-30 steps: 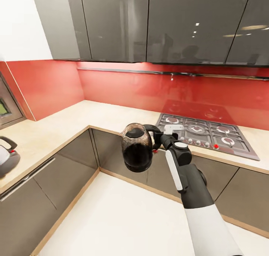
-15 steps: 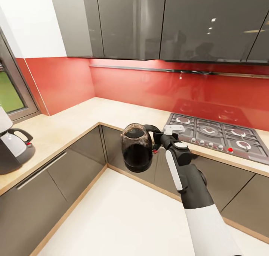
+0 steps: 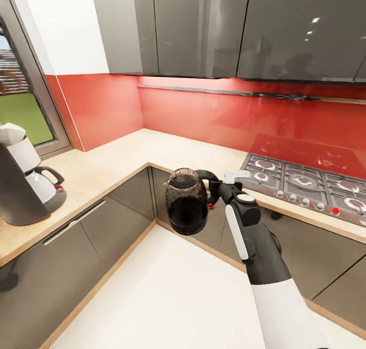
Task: Set up a coffee station on the kitchen countertop: keep the coffee maker on the countertop, move the bottle of coffee from the kitchen shelf to the counter next to the coffee maker, place a paper coffee filter on top of the coffee maker, put the saucer next to the coffee maker with the coffee cup on the saucer, and place the electric kettle next to the coffee maker.
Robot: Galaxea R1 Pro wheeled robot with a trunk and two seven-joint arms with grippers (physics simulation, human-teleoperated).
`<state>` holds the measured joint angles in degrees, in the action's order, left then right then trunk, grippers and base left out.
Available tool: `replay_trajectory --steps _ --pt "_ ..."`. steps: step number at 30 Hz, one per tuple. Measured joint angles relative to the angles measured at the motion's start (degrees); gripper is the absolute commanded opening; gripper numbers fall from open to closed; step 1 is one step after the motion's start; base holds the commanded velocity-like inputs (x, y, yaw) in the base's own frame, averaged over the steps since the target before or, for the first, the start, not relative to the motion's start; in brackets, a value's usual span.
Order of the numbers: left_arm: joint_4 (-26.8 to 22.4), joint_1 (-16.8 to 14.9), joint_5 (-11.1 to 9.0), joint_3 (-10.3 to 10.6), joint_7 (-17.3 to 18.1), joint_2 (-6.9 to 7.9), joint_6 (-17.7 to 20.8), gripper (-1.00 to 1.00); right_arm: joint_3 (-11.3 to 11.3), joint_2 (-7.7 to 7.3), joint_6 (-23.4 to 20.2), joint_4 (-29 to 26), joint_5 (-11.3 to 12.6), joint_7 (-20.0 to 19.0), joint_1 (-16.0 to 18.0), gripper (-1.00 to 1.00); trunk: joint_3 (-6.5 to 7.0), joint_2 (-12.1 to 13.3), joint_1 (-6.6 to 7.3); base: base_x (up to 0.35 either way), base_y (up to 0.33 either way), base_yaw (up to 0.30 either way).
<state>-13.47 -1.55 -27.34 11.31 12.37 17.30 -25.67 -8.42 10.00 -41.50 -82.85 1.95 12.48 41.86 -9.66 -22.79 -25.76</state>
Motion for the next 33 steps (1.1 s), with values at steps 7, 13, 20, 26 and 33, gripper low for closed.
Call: replay_trajectory --steps 7,13,20,26,33 --pt "0.1 0.4 -0.1 -0.2 -0.2 -0.02 0.0 1.0 0.0 0.0 0.0 0.8 0.0 0.0 -0.1 -1.0 -0.43 0.0 0.02 0.105 0.0 0.183" --pt "0.1 0.5 -0.1 -0.4 -0.3 -0.02 0.0 1.0 -0.1 0.0 0.0 0.8 0.0 0.0 -0.4 -1.0 -0.79 0.0 0.03 0.318 0.0 0.183" --pt "0.1 0.5 -0.2 -0.5 -0.3 -0.1 -0.1 1.0 -0.1 0.0 0.0 0.8 0.0 0.0 -0.4 -1.0 -1.22 0.0 0.02 0.288 -0.122 0.183" --pt "0.1 0.5 -0.2 -0.5 -0.3 -0.11 -0.1 1.0 -0.1 0.0 0.0 0.8 0.0 0.0 -0.5 -1.0 -1.58 0.0 0.01 0.146 -0.249 0.183" --pt "0.1 0.5 -0.5 -0.5 -0.3 -0.11 -0.2 1.0 -0.1 0.0 0.0 0.8 0.0 0.0 -0.5 -1.0 -2.0 0.0 0.0 0.025 -0.275 0.183"
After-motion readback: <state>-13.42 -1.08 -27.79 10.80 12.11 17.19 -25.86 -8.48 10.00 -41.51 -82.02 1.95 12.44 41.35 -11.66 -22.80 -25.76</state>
